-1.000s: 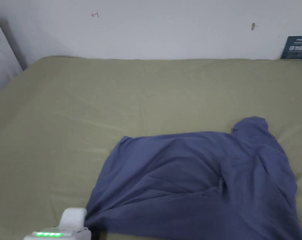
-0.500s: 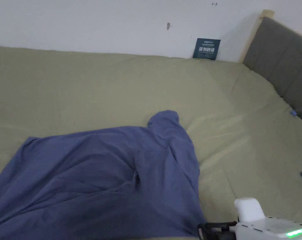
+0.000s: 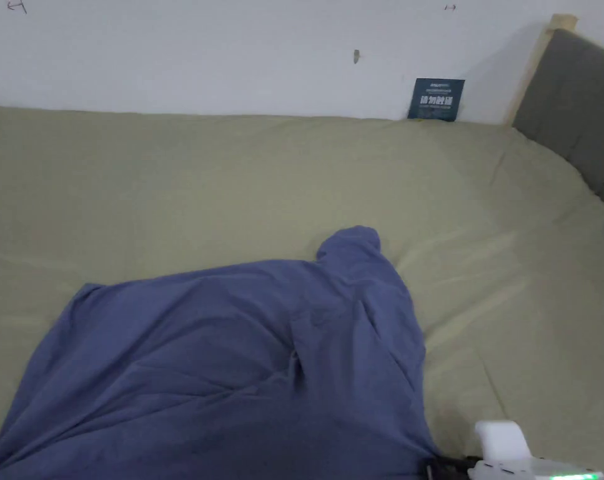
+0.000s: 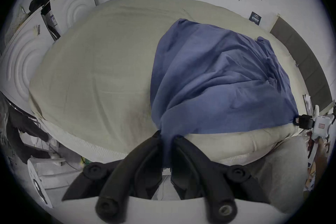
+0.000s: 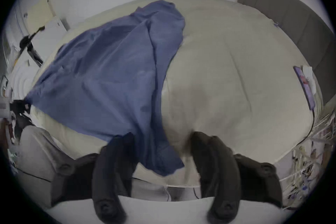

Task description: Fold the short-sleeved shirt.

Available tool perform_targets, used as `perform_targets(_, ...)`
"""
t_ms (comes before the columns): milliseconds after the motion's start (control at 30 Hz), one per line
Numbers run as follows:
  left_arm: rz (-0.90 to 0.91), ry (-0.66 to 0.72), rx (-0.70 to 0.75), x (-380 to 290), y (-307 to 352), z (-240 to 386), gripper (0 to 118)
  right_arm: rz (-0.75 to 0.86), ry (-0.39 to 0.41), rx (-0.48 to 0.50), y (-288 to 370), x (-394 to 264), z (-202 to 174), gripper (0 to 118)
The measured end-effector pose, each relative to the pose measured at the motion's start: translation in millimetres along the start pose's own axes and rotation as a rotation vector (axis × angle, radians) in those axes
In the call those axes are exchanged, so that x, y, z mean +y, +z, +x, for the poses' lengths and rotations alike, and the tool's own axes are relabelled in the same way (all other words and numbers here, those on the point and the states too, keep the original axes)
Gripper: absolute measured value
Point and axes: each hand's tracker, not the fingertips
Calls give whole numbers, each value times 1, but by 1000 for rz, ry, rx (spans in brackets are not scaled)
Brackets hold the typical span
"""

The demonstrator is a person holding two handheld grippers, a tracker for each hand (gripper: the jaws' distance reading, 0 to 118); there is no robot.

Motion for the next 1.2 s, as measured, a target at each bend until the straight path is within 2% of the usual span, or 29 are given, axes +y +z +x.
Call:
perform_targets(33, -1, 3, -6, 1, 0, -3, 5, 23, -15, 18, 5, 0, 3, 9)
perform_targets(67, -3, 3, -11, 1, 2, -3, 5, 34, -14, 48, 11, 0, 3, 9)
perform_targets(100, -4, 1, -17, 1, 4, -3, 5, 49, -1, 27, 19, -1, 0, 9)
perform_targets(233, 5, -19, -25, 4, 13, -4, 5, 110, 70, 70, 45, 0, -9, 9)
perform_targets(400, -8, -46, -41, 19, 24, -2, 5, 118, 68, 101, 59, 17, -10, 9)
perform_targets(533, -39, -114, -2, 56, 19, -1, 5, 110, 86, 98, 54, 64, -11, 9)
perform_targets(667, -71, -239, 61, 104, 0, 4, 5, 92, 56, 114, 37, 129, -10, 9)
perform_targets(867, -98, -243, 45, 167, -43, 6, 5, 61, 56, 80, -7, 203, -18, 9)
perform_targets(1100, -160, -246, 82, 194, -102, 20, 5, 2, 4, 24, -67, 224, -26, 10)
perform_targets(1200, -158, -243, 87, 189, -117, 25, 26, -2, 28, -30, -81, 215, -31, 11)
